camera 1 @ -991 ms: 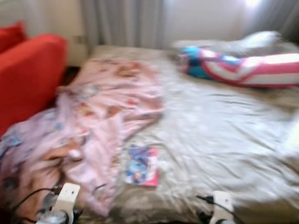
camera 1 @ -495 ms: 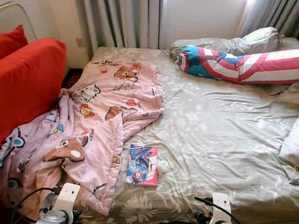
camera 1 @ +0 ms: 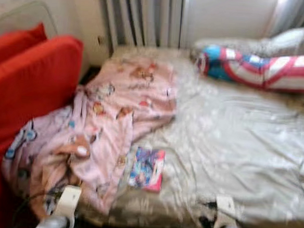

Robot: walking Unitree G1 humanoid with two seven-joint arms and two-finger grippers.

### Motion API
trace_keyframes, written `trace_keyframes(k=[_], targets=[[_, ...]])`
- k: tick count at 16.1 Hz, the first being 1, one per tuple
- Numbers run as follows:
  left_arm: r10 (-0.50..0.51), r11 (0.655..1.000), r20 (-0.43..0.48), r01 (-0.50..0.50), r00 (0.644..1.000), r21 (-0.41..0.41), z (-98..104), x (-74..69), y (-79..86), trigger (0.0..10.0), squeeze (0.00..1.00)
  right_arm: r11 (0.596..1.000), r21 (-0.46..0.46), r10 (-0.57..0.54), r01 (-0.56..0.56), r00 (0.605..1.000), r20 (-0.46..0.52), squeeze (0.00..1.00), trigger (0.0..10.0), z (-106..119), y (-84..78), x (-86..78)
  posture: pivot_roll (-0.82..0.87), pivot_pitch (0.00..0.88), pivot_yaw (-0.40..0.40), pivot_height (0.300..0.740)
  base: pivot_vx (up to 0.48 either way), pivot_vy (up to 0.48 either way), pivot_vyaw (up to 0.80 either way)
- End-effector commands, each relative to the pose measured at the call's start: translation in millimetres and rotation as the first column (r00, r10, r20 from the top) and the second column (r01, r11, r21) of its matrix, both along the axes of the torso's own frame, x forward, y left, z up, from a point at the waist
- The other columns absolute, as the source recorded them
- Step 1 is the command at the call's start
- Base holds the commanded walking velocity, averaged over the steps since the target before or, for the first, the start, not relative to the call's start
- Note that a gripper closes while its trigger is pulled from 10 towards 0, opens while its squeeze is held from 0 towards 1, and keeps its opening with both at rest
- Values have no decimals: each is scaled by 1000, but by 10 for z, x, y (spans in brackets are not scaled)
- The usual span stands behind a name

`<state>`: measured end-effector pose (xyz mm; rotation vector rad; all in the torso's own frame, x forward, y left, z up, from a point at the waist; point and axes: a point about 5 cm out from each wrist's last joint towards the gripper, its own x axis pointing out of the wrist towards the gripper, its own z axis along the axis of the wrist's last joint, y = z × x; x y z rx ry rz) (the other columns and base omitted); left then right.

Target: Clean up the room

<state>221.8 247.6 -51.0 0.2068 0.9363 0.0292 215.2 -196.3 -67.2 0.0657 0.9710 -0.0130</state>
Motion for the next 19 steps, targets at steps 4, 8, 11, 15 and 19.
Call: trace_keyframes(k=[4, 8, 11, 15, 19], targets=[[4, 1000, -17, -4, 1000, 9, -13, -37, 36, 10000, 0, 1000, 2, -13, 13, 1000, 9, 0, 10000, 0, 22, 6, -32, 0, 11, 740, 0, -273, 0], [4, 1000, -16, -3, 1000, 8, -11, -35, 35, 10000, 0, 1000, -11, 6, -6, 1000, 2, 0, 10000, 1, 19, 8, -35, 0, 12, 740, 0, -272, -797], [7, 1000, -16, -7, 1000, 6, -12, -36, 36, 10000, 0, 1000, -4, -13, 13, 1000, 7, 0, 10000, 1, 19, 8, -35, 0, 12, 740, 0, -274, -446], [8, 1000, -15, -8, 1000, 6, -9, -31, 35, 10000, 0, 1000, 5, -18, 18, 1000, 16, 0, 10000, 7, 22, 17, -34, 0, 11, 740, 0, -273, 0], [11, 1000, -13, -11, 1000, 3, -7, -29, 39, 10000, 0, 1000, 14, 25, -25, 1000, 7, 0, 10000, 7, 42, 20, -33, 0, 11, 740, 0, -273, 400]])
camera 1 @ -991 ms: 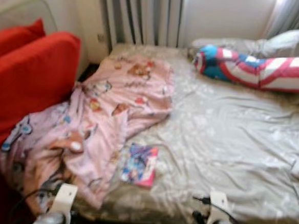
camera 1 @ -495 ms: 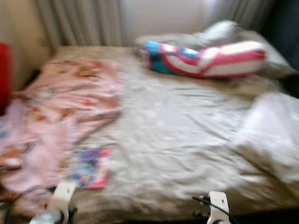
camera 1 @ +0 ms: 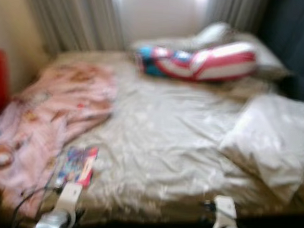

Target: Clean up the room

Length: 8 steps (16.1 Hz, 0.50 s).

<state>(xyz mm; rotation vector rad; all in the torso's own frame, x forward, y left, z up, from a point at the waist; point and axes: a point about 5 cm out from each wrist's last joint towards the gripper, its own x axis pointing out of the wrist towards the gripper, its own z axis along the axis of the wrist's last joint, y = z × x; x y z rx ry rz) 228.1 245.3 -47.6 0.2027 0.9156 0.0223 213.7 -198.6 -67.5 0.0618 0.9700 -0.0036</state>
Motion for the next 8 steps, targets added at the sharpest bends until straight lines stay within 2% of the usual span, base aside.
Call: trace_keyframes(k=[1, 3, 8], targets=[[19, 1000, -32, -19, 999, 10, -41, -92, 62, 10000, 0, 1000, 4, 15, -15, 1000, 8, 0, 10000, 13, 59, 37, -33, 0, 11, 740, 0, -274, 800], [18, 1000, -32, -18, 999, 9, -41, -92, 61, 10000, 0, 1000, -1, 7, -7, 1000, 11, 0, 10000, 13, 53, 38, -33, 0, 11, 740, 0, -272, 569], [17, 1000, -32, -17, 999, 9, -41, -93, 63, 10000, 0, 999, 12, -30, 30, 999, 19, 0, 10000, 11, 56, 36, -33, 0, 12, 740, 0, -270, 0]])
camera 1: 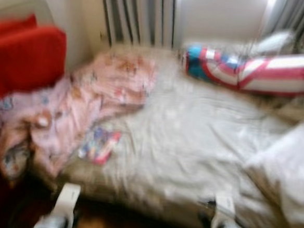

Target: Clean up the room

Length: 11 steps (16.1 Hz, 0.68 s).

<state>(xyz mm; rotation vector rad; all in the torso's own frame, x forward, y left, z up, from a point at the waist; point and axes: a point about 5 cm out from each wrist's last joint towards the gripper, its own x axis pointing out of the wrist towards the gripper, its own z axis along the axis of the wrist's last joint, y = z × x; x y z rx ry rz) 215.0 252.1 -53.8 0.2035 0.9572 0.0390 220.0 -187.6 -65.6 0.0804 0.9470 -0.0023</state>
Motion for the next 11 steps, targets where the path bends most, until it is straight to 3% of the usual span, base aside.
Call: trace_keyframes(k=[1, 5, 11], targets=[[-1, 1000, 8, 1, 1000, -1, 22, 39, -5, 10000, 0, 1000, -3, -23, 23, 1000, -3, 0, 10000, -8, -55, -26, -33, 0, 12, 740, 0, -270, 0], [-2, 1000, 8, 2, 1000, -2, 20, 39, -10, 10000, 0, 999, -12, -31, 31, 1000, -2, 0, 10000, -8, -65, -28, -33, 0, 12, 740, 0, -271, 0], [-6, 1000, 7, 6, 1000, -3, 16, 35, -16, 10000, 0, 999, -34, -31, 31, 1000, -5, 0, 10000, -10, -81, -33, -33, 0, 10, 740, 0, -272, -740]])
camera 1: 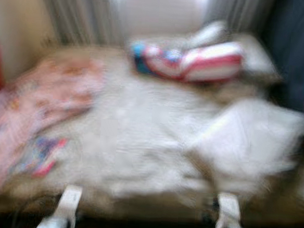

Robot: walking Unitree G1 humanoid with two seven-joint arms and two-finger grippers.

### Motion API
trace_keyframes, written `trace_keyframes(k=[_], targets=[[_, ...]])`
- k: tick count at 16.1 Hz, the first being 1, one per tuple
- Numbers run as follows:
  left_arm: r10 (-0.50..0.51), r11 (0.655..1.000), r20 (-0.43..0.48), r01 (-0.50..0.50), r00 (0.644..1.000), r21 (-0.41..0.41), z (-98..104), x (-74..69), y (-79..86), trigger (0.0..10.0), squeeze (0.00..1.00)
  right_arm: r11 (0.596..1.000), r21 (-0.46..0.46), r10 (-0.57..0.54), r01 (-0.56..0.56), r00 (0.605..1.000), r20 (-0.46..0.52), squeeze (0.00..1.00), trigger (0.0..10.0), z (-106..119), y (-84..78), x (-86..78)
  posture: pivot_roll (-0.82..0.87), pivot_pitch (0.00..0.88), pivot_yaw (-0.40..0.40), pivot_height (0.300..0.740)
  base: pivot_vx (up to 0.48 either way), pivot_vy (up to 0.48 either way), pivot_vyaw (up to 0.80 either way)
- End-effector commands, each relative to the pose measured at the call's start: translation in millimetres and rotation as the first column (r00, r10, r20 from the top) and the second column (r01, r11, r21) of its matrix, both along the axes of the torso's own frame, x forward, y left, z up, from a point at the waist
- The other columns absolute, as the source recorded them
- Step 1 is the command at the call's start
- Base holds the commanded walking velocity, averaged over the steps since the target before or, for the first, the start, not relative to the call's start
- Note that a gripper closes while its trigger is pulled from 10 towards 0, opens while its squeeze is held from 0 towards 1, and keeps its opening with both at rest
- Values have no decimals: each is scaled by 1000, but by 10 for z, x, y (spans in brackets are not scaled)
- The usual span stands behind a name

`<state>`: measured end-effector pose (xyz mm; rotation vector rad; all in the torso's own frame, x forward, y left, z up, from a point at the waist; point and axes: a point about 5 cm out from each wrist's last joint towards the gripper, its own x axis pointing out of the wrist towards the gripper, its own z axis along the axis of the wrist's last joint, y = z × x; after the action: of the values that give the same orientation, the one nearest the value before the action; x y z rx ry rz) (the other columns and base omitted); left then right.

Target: Clean up the room

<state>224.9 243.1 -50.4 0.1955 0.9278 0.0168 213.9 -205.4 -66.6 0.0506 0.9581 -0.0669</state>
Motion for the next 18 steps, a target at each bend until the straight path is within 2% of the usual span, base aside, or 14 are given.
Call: trace_keyframes(k=[1, 4, 8, 10, 14, 16, 17, 18], targets=[[12, 1000, -21, -12, 1000, 15, -18, -64, 74, 10000, 0, 1000, 18, 10, -10, 1000, 9, 0, 10000, 0, 96, 27, -33, 0, 10, 740, 0, -270, 0], [13, 1000, -21, -13, 1000, 16, -18, -65, 76, 10000, 0, 1000, 19, 2, -3, 1000, 13, 0, 10000, 0, 96, 27, -33, 0, 11, 740, 0, -263, 0], [3, 1000, 10, -4, 1000, 30, 5, -37, 83, 10000, 0, 1000, 22, -23, 22, 999, 34, 0, 10000, 9, 97, 40, -35, 0, 12, 740, 0, 0, 0], [11, 1000, 79, -11, 997, 10, 42, 10, 71, 10000, 0, 1000, 15, -24, 23, 995, 100, 0, 10000, 46, 93, 86, -36, 0, 13, 740, 0, 0, 0], [100, 994, 236, -84, 967, -75, 130, 90, 69, 10000, 0, 996, 4, -89, 92, 950, 298, 0, 10000, 174, 64, 196, -46, 0, 14, 740, 0, 0, 0], [104, 992, 286, -78, 952, -100, 167, 120, 60, 10000, 0, 995, -37, -69, 90, 923, 379, 0, 10000, 242, 49, 239, -44, 0, 12, 740, 0, 0, 0], [102, 992, 289, -76, 952, -100, 169, 122, 59, 10000, 0, 995, -35, -72, 92, 920, 384, 0, 10000, 246, 49, 241, -44, 0, 12, 740, 0, 0, 0], [92, 993, 302, -64, 949, -101, 182, 132, 54, 10000, 0, 993, -85, -21, 87, 810, 586, 0, 10000, 757, 16, 791, -44, 0, 12, 740, 0, 0, 0]])
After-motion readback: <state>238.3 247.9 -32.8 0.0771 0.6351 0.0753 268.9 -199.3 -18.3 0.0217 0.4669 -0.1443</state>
